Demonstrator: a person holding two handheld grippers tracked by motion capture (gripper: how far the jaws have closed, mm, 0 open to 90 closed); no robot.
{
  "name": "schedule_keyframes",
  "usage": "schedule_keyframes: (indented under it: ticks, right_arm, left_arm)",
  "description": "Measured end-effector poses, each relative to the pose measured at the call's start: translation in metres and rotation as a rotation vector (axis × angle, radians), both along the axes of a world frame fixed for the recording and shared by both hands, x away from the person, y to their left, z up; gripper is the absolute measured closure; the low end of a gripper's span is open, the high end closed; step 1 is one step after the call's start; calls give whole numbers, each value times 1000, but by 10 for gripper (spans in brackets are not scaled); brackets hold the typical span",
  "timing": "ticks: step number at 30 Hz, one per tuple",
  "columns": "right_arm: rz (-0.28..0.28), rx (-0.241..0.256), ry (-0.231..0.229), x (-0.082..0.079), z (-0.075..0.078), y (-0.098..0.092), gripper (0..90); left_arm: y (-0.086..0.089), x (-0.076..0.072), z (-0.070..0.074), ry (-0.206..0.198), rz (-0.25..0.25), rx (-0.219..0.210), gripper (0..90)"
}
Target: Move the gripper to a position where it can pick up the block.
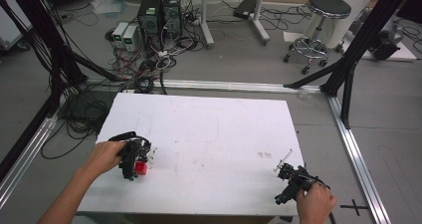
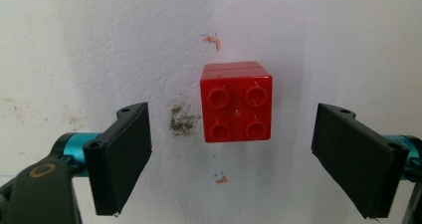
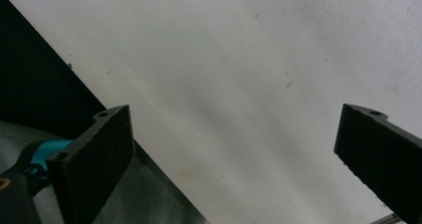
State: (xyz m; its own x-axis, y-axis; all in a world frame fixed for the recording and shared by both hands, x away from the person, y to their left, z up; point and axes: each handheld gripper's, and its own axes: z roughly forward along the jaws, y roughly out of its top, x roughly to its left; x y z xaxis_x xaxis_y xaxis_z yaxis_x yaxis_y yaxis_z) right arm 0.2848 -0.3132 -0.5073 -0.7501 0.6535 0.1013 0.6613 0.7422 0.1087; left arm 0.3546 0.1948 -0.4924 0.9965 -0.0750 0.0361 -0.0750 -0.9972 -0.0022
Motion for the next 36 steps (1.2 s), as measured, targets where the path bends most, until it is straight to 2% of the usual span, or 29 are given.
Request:
schedule_keyframes:
  ticks: [9, 15, 19, 22, 26, 36]
  right_arm:
    - [-5, -1, 5, 0, 0, 0, 16]
    - [-3, 0, 4, 0, -1, 0, 16]
    - [-5, -1, 6, 0, -1, -1, 16]
    - [-7, 1, 4, 0, -1, -1, 16]
    - [-5, 2, 5, 0, -1, -1, 16]
    - [-4, 0, 6, 0, -1, 0, 16]
  left_arm:
    - [-3, 1, -7, -7, -2, 26, 163]
    - [-5, 2, -10, -13, 19, 49, 163]
    - [-6, 2, -12, 5, 29, 46, 163]
    - [-7, 2, -13, 4, 34, 35, 163]
    - [-6, 2, -15, 20, 45, 48, 163]
    - [-5, 2, -16, 21, 47, 43, 163]
